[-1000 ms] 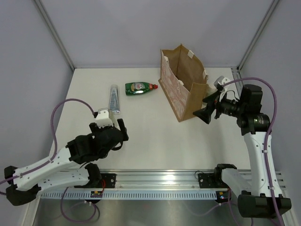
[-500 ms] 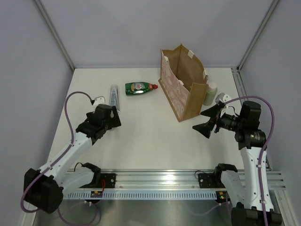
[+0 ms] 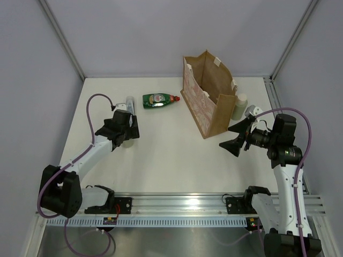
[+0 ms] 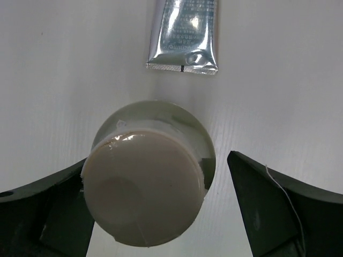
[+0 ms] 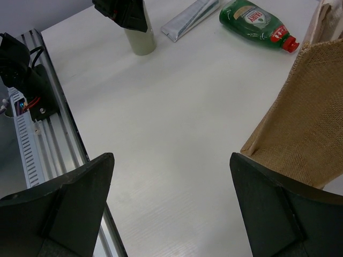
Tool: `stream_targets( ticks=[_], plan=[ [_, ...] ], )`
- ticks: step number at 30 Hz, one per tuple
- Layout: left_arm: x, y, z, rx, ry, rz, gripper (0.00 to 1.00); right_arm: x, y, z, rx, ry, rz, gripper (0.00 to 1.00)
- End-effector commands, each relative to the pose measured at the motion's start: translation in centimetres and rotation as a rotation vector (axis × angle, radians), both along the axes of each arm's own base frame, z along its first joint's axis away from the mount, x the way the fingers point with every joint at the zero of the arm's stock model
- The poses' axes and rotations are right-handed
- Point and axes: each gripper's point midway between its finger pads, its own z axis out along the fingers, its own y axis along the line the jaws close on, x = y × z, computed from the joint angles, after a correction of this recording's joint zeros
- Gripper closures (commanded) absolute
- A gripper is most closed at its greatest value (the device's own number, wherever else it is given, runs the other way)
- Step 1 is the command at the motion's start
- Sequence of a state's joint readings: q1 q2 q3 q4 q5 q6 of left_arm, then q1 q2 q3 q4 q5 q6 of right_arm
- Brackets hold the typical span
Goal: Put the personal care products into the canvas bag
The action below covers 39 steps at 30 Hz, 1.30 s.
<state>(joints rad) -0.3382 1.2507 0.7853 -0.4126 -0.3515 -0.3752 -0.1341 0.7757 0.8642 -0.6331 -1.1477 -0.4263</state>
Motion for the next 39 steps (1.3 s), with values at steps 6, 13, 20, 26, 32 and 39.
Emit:
stream_targets(
  ticks=[6,13,20,26,32,39],
  plan=[
    [2.8,-0.3,2.2,0.005,-0.117,-0.009,0.11,-1.0,0.6,0.6,0.024,-0.045,0.075,0.02],
    [3.4,-0.1,2.8,0.020,-0.168,-0.023,0.51,-2.3,1.2,0.9,0.046,-0.065,0.147,0.02],
    [2.8,-2.7,3.6,-0.074,-0.150,-0.155,0.91,-3.4,1.5,0.8,0.033,-0.100,0.185,0.02],
    [-1.2,-9.6,6.8,-0.427,-0.123,-0.421,1.00,-3.4,1.2,0.8,-0.029,-0.118,0.181,0.02],
    [-5.7,-16.5,9.5,-0.780,-0.045,-0.604,1.00,-1.7,2.1,-0.6,-0.244,-0.052,0.191,0.09],
    [-6.7,-22.1,11.7,-0.957,-0.001,-0.681,1.00,0.3,7.1,-1.3,-0.296,0.049,0.126,0.09]
  ],
)
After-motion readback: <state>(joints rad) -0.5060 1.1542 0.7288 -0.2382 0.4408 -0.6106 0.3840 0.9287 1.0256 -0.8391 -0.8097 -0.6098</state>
